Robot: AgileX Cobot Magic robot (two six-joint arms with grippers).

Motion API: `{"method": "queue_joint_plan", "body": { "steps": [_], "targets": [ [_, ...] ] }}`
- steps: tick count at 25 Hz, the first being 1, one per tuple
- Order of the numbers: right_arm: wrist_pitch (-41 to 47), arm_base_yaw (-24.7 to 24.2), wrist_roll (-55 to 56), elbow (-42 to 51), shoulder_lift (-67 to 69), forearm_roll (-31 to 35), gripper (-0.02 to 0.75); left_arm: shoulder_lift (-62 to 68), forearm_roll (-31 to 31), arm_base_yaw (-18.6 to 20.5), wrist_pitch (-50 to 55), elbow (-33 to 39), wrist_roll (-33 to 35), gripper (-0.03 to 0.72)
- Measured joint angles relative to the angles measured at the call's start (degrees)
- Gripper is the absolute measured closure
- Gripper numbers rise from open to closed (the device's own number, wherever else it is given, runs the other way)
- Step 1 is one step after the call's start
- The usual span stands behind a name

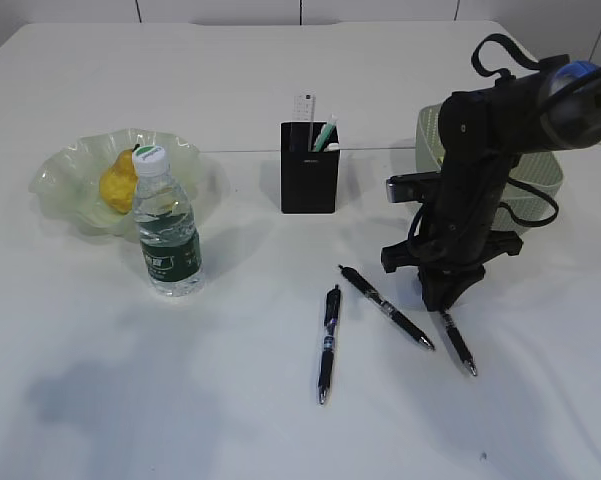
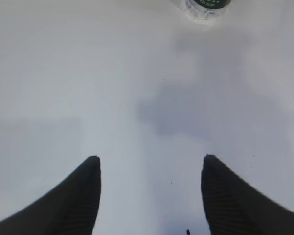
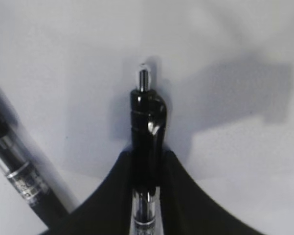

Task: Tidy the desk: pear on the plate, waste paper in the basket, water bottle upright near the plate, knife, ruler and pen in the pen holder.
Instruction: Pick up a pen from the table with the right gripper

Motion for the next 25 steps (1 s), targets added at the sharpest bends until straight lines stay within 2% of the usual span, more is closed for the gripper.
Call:
{"method": "queue_joint_plan", "body": {
  "steps": [9,15,20,25],
  "targets": [
    [0.2,0.0,-3.2,-0.1,-0.4,1.1,0.645,0.0,0.0,0.0,0.0,0.0,0.0,0.234],
    [0.2,0.0,-5.1,-0.9,-5.3,1.3,0.645,0.0,0.0,0.0,0.0,0.0,0.0,0.235],
    [0.5,0.0,-6.0,-7.2,-8.0,3.2,0.645,0.0,0.0,0.0,0.0,0.0,0.0,0.235],
    [1.0,0.0,-9.0,-16.4,-8.6,10.6,0.645,0.0,0.0,0.0,0.0,0.0,0.0,0.235]
  ]
}}
